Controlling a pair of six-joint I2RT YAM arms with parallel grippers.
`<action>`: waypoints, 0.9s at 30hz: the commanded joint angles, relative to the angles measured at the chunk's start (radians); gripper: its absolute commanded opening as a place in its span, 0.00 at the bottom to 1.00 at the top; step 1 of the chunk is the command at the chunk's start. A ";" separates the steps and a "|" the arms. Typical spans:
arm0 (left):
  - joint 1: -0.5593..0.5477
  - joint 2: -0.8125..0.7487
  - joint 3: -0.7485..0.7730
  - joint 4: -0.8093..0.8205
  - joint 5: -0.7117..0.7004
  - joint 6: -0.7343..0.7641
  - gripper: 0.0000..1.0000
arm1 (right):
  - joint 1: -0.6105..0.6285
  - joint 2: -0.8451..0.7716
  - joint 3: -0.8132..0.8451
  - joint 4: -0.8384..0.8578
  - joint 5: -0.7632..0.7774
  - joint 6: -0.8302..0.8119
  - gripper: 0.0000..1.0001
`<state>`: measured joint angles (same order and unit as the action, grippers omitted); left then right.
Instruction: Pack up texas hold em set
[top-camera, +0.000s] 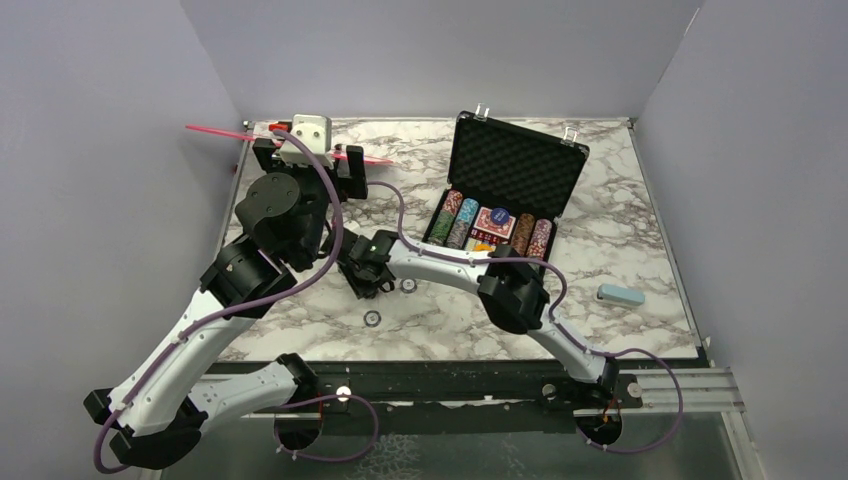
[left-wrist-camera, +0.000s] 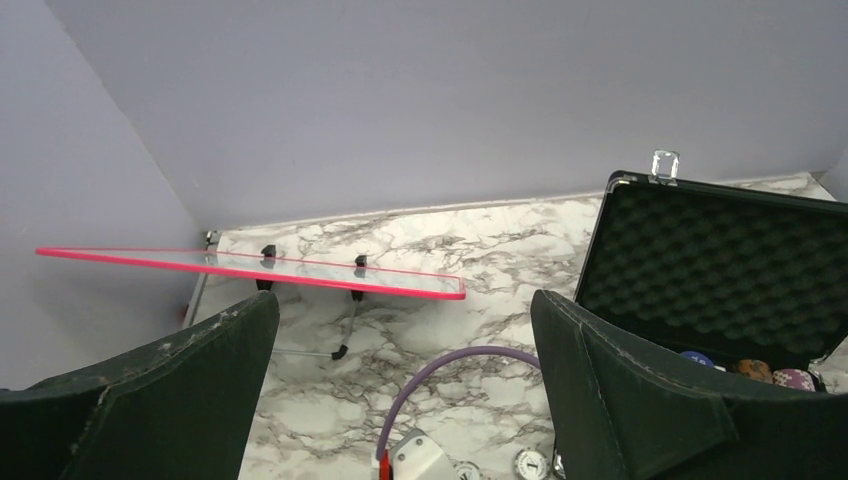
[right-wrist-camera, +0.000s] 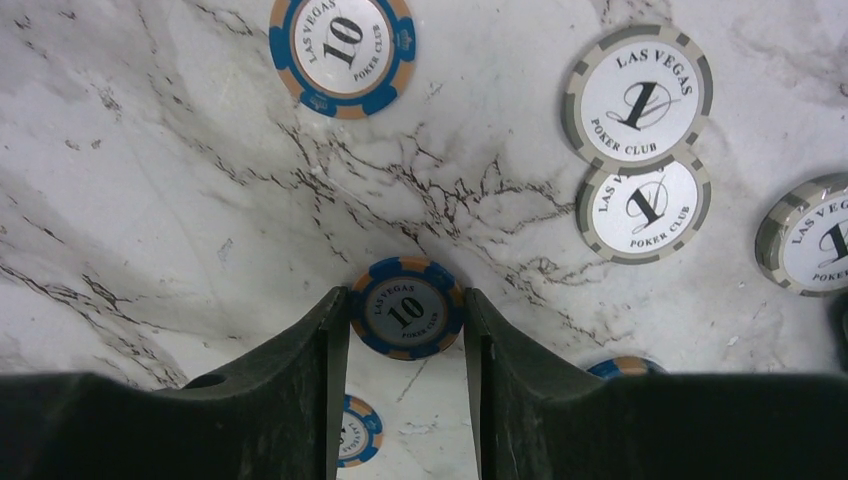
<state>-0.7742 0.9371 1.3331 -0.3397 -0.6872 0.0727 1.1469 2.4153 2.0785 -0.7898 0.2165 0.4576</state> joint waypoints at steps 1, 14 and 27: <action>0.000 -0.009 -0.001 0.007 0.001 0.006 0.99 | 0.009 -0.053 -0.070 -0.047 -0.010 0.019 0.38; 0.000 -0.003 0.015 0.007 0.009 -0.004 0.99 | 0.032 -0.167 -0.094 -0.045 -0.025 -0.018 0.62; 0.000 -0.006 0.046 0.007 -0.012 0.019 0.99 | 0.110 -0.154 -0.126 -0.065 -0.071 -0.013 0.63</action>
<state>-0.7742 0.9394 1.3418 -0.3401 -0.6876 0.0753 1.2373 2.2318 1.9675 -0.8185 0.1806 0.4511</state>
